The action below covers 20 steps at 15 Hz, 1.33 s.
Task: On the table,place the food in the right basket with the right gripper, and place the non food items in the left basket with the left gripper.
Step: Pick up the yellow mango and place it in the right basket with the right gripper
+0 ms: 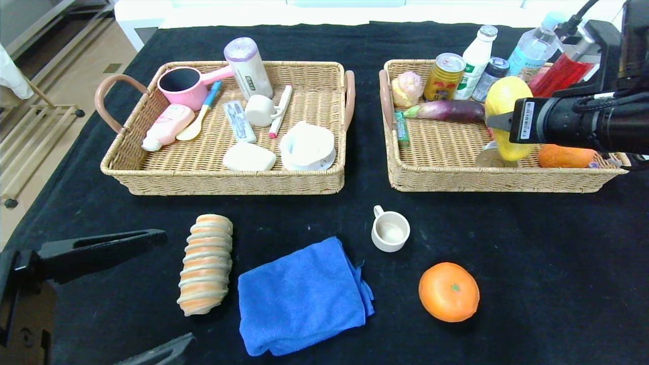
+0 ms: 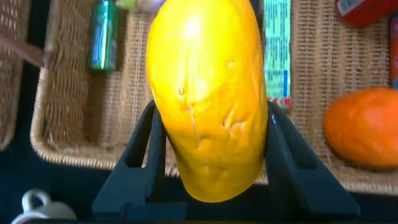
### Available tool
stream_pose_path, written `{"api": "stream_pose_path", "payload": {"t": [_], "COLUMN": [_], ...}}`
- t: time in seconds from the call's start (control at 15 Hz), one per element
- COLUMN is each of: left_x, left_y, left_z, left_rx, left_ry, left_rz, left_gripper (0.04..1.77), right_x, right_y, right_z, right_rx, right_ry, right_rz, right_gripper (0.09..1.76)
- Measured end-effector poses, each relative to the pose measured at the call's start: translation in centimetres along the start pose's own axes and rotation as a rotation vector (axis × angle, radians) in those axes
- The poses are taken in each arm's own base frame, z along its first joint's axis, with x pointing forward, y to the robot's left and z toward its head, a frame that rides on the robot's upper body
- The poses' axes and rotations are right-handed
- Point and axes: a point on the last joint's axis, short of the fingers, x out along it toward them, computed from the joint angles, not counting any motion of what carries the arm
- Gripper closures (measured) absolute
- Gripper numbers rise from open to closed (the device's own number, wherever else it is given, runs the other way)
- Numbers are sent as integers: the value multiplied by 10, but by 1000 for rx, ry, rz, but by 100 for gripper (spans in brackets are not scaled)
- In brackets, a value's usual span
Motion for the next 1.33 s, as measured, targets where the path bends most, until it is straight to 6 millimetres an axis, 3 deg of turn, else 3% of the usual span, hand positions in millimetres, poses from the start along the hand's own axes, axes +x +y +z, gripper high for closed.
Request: {"api": "stream_pose_path", "payload": {"t": [0.33, 0.93, 1.33], "left_x": [-1, -2, -2], "left_y": [0, -1, -1], "left_z": [1, 2, 2], "left_rx": [2, 6, 6], "left_ry": [-4, -10, -11], "left_rz": [0, 2, 2], "left_gripper": [9, 9, 9], "right_x": [19, 31, 32], "right_y": [2, 10, 9], "right_z": [-1, -4, -6], "right_rx": [28, 36, 35], "right_ry": [-65, -96, -92], "right_rz": [-2, 15, -5], "right_gripper": [89, 89, 50]}}
